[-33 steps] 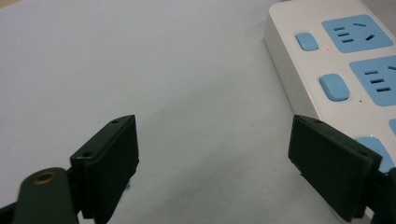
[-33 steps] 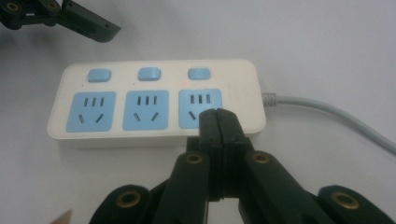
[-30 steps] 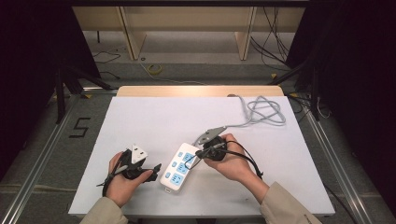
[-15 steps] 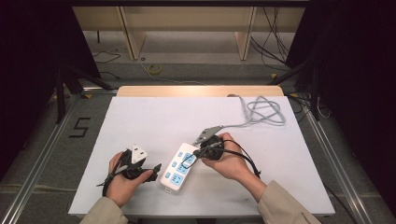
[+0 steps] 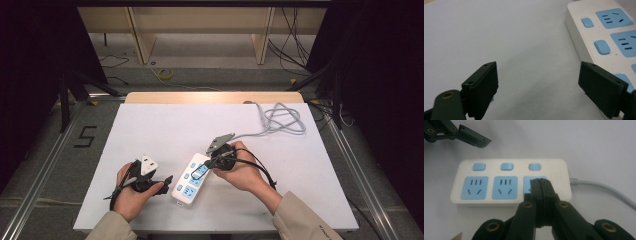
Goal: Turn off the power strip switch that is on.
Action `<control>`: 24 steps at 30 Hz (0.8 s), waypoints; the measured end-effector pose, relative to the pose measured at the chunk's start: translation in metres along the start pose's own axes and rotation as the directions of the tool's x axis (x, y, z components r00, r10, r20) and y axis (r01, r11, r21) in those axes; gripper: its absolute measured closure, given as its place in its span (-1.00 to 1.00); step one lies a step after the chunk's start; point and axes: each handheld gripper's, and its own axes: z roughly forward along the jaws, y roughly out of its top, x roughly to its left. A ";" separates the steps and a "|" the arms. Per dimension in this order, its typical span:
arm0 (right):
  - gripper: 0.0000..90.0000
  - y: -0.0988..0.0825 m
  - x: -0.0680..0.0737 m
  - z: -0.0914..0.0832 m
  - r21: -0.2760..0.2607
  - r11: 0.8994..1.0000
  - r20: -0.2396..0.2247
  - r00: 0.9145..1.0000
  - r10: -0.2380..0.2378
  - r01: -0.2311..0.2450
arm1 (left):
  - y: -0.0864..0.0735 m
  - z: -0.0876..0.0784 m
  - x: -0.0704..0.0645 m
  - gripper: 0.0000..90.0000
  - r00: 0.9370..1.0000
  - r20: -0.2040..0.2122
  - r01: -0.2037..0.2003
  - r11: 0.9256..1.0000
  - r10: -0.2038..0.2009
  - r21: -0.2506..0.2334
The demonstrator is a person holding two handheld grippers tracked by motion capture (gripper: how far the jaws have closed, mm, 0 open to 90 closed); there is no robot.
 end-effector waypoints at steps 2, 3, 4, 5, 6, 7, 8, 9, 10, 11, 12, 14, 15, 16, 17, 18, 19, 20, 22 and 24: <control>1.00 0.001 0.000 0.001 0.001 1.000 0.000 1.000 -0.004 0.004 | 0.000 0.000 0.000 -0.65 1.000 0.000 -0.001 1.000 0.001 0.001; 1.00 0.001 0.000 0.002 0.000 1.000 -0.002 1.000 -0.005 0.005 | 0.000 0.000 0.000 -0.65 1.000 0.001 -0.001 1.000 0.001 0.001; 1.00 0.002 0.000 0.002 0.001 1.000 -0.003 1.000 -0.005 0.005 | 0.000 0.000 0.000 -0.65 1.000 0.001 -0.001 1.000 0.001 0.001; 1.00 0.002 0.000 0.002 0.002 1.000 -0.006 1.000 -0.004 0.004 | 0.000 0.000 0.000 -0.65 1.000 0.001 -0.002 1.000 0.002 0.001; 1.00 0.003 0.000 0.002 0.002 1.000 -0.004 1.000 -0.003 0.003 | 0.000 0.000 0.000 -0.65 1.000 0.001 -0.001 1.000 0.001 0.001; 1.00 0.003 0.000 0.003 0.002 1.000 -0.005 1.000 -0.005 0.005 | 0.000 0.000 0.000 -0.65 1.000 0.001 -0.001 1.000 0.001 0.001; 1.00 0.004 0.000 0.003 0.004 1.000 -0.005 1.000 -0.003 0.003 | 0.000 0.000 0.000 -0.65 1.000 0.001 -0.002 1.000 0.002 0.001; 1.00 0.004 0.000 0.004 0.003 1.000 -0.005 1.000 -0.005 0.005 | 0.000 0.000 0.000 -0.65 1.000 0.001 -0.002 1.000 0.002 0.001; 1.00 0.005 0.000 0.004 0.007 1.000 -0.005 1.000 -0.005 0.005 | 0.000 0.000 0.000 -0.65 1.000 0.001 -0.002 1.000 0.002 0.001; 1.00 0.005 0.000 0.005 0.006 1.000 -0.007 1.000 -0.005 0.005 | 0.000 0.000 0.000 -0.65 1.000 0.001 -0.002 1.000 0.002 0.001; 1.00 0.005 0.000 0.005 0.009 1.000 -0.008 1.000 -0.004 0.004 | 0.000 0.000 0.000 -0.65 1.000 0.001 -0.002 1.000 0.002 0.000; 1.00 0.006 -0.001 0.006 0.009 1.000 -0.008 1.000 -0.007 0.007 | 0.000 0.000 0.000 -0.65 1.000 0.000 -0.002 1.000 0.002 0.000; 1.00 0.006 0.000 0.006 0.010 1.000 -0.008 1.000 -0.008 0.008 | 0.000 0.000 0.000 -0.65 1.000 0.000 -0.002 1.000 0.002 0.000; 1.00 0.007 0.000 0.006 0.011 1.000 -0.009 1.000 -0.006 0.006 | 0.000 0.000 0.000 -0.65 1.000 0.001 -0.002 1.000 0.002 0.000; 1.00 0.007 0.000 0.007 0.010 1.000 -0.009 1.000 -0.005 0.005 | 0.000 0.000 0.000 -0.65 1.000 0.001 -0.002 1.000 0.002 0.000; 1.00 0.008 0.000 0.007 0.012 1.000 -0.011 1.000 -0.009 0.009 | 0.000 0.000 0.000 -0.65 1.000 0.001 -0.002 1.000 0.002 0.000; 1.00 0.008 0.000 0.008 0.013 1.000 -0.009 1.000 -0.009 0.009 | 0.000 0.000 0.000 -0.65 1.000 0.001 -0.002 1.000 0.002 0.000; 1.00 0.008 0.000 0.008 0.014 1.000 -0.009 1.000 -0.009 0.009 | 0.000 0.000 0.000 -0.65 1.000 0.001 -0.002 1.000 0.002 0.000; 1.00 0.009 0.000 0.009 0.018 1.000 -0.012 1.000 -0.009 0.010 | 0.000 0.000 0.000 -0.65 1.000 0.001 -0.002 1.000 0.002 0.000; 1.00 0.010 0.000 0.010 0.020 1.000 -0.012 1.000 -0.010 0.011 | 0.000 0.000 0.000 -0.65 1.000 0.001 -0.001 1.000 0.001 0.000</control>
